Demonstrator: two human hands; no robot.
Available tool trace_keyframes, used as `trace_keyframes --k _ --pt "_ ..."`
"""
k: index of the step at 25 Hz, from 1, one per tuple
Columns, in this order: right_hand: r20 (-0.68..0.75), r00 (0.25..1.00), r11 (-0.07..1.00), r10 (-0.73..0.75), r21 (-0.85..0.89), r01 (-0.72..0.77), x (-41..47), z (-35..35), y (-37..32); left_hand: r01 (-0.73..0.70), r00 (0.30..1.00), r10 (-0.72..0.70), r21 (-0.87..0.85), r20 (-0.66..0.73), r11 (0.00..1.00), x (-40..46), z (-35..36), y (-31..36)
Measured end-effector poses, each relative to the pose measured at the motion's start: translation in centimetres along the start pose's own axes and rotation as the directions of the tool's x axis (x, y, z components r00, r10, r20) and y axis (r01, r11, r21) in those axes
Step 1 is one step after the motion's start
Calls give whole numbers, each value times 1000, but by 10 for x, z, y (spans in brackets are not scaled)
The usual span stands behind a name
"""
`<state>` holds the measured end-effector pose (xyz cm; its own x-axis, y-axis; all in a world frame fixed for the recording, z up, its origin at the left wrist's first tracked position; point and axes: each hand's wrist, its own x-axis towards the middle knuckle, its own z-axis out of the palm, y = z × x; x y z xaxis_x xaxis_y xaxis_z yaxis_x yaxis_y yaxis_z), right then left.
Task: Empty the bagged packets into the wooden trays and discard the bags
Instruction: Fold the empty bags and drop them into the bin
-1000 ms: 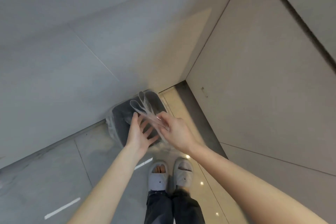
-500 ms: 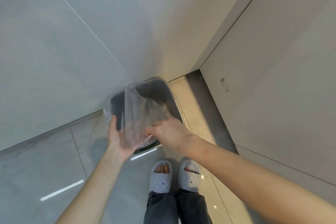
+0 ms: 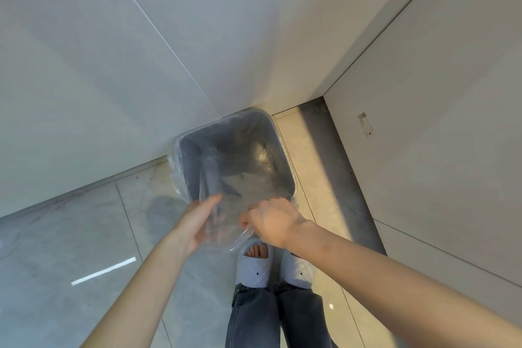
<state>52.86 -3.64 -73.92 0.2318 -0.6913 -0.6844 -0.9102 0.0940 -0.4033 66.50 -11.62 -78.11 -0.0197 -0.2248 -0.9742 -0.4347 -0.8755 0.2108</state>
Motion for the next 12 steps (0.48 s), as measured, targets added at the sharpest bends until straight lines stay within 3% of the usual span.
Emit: trace_keyframes --k 5,8,12 --pt "-104 991 987 89 142 -74 3 8 7 -122 960 198 342 -197 932 8 0 -9" --pt "-137 969 969 207 163 -184 18 10 22 -193 917 372 660 -142 726 17 6 -2" --pt "-78 961 954 266 163 -251 39 27 26 -315 896 437 815 85 487 30 17 -3"
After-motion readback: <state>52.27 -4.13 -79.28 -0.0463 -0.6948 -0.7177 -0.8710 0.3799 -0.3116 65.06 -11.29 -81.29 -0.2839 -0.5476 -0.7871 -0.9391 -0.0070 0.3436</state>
